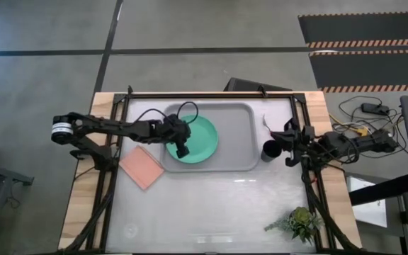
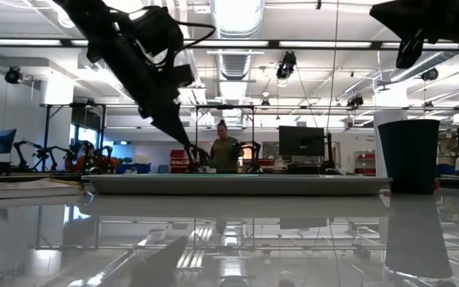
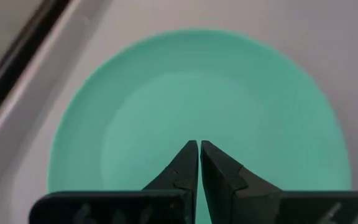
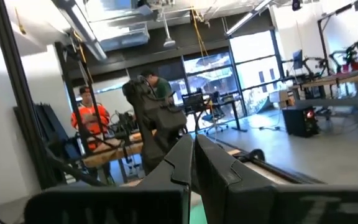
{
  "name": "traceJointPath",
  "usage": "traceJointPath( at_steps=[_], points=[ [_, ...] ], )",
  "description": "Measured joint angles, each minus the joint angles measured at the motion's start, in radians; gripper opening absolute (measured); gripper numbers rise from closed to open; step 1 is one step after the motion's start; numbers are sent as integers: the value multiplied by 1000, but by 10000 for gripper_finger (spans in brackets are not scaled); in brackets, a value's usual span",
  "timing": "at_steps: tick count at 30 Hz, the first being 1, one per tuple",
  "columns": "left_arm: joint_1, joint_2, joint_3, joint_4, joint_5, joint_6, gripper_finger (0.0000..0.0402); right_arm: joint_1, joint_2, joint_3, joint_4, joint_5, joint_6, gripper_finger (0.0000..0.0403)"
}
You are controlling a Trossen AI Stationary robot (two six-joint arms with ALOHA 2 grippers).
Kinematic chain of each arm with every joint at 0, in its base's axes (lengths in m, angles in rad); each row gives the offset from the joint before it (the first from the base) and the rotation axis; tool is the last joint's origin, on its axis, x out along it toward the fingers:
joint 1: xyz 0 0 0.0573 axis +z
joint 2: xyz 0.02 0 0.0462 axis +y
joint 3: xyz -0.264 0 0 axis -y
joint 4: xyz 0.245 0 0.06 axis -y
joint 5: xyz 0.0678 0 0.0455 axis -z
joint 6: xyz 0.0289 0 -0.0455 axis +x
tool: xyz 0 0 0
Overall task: Pick and place plate/cup/fork/spoon on tray
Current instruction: Put the green plate on the gray serving tray, then put the black cup on the gray serving tray to the top right of the green plate
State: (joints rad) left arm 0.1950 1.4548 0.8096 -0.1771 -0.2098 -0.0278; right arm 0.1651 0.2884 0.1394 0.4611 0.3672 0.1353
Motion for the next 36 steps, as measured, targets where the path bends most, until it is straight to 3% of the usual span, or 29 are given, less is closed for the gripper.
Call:
traceJointPath(
  at_steps=[8,17,22,36],
  points=[
    [22,22,-30,20,19,65,0,0,84,0,72,1,91,9],
    [64,159,-27,145,17,91,0,0,110,0,93,32,92,9],
    [87,211,-23,144,-37,94,0,0,106,0,97,36,90,9],
    [171,200,-23,168,-79,117,0,0,107,0,97,55,80,9]
  ],
)
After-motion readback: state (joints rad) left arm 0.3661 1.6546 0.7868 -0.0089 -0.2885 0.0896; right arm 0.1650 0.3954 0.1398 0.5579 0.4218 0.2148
